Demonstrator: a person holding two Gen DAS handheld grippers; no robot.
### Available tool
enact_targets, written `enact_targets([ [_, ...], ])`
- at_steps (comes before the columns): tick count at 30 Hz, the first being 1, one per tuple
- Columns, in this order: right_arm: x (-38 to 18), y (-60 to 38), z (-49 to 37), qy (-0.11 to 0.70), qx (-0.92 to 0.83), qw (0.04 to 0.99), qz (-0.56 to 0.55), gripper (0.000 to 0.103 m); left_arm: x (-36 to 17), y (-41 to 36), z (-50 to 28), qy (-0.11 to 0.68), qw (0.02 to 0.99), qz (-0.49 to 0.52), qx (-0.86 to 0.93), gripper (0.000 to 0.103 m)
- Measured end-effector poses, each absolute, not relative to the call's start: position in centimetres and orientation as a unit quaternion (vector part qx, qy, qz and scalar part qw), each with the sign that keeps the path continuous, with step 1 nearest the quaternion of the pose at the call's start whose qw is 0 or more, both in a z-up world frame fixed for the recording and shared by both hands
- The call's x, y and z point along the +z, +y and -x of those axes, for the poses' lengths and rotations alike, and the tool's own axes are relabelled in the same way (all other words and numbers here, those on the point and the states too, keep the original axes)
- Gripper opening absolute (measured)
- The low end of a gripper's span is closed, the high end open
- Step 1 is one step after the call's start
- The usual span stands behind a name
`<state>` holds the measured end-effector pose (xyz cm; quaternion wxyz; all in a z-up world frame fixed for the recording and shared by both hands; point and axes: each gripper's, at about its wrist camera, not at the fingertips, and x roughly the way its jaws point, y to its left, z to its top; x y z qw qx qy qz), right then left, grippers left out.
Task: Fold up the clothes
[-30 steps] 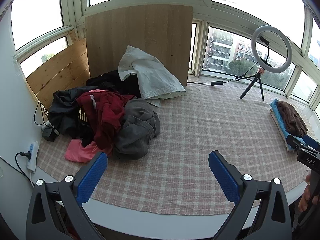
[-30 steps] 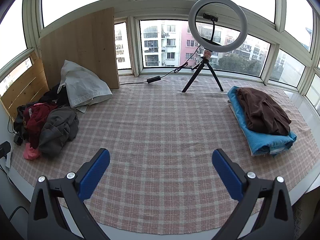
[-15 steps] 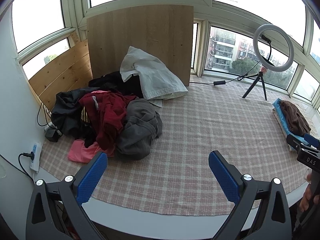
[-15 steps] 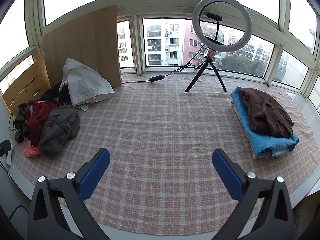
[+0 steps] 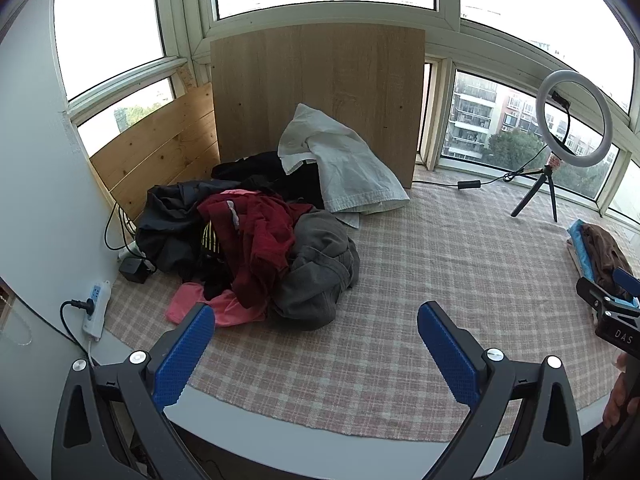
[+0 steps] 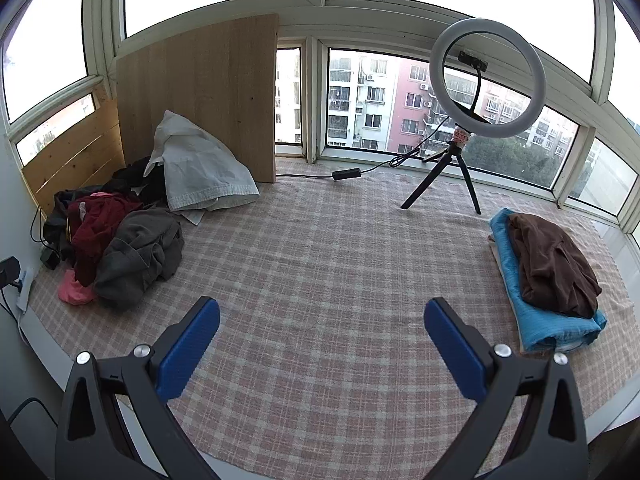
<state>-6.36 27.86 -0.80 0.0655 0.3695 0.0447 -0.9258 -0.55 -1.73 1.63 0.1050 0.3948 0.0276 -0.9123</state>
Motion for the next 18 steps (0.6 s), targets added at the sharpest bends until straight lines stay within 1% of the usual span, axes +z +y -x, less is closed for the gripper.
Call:
enact_targets([
  [8, 0.1, 24.1, 8.0, 0.043, -0.919, 0.111, -0.375, 0.103, 2.7, -5.0, 0.8, 0.037, 0.129, -0.382, -0.914, 0.102],
  [13, 1.2, 20.7, 8.6, 0.059, -0.921, 0.123, -0.365, 0.103, 2.9, -7.9, 1.1, 0.046, 0.134, -0.375, -0.916, 0.102],
  [18, 1.7, 17.2, 9.5, 0.053, -0.918, 0.138, -0.368, 0.103, 2.8, -11.5, 1.4, 0.055, 0.140, -0.376, -0.914, 0.102],
])
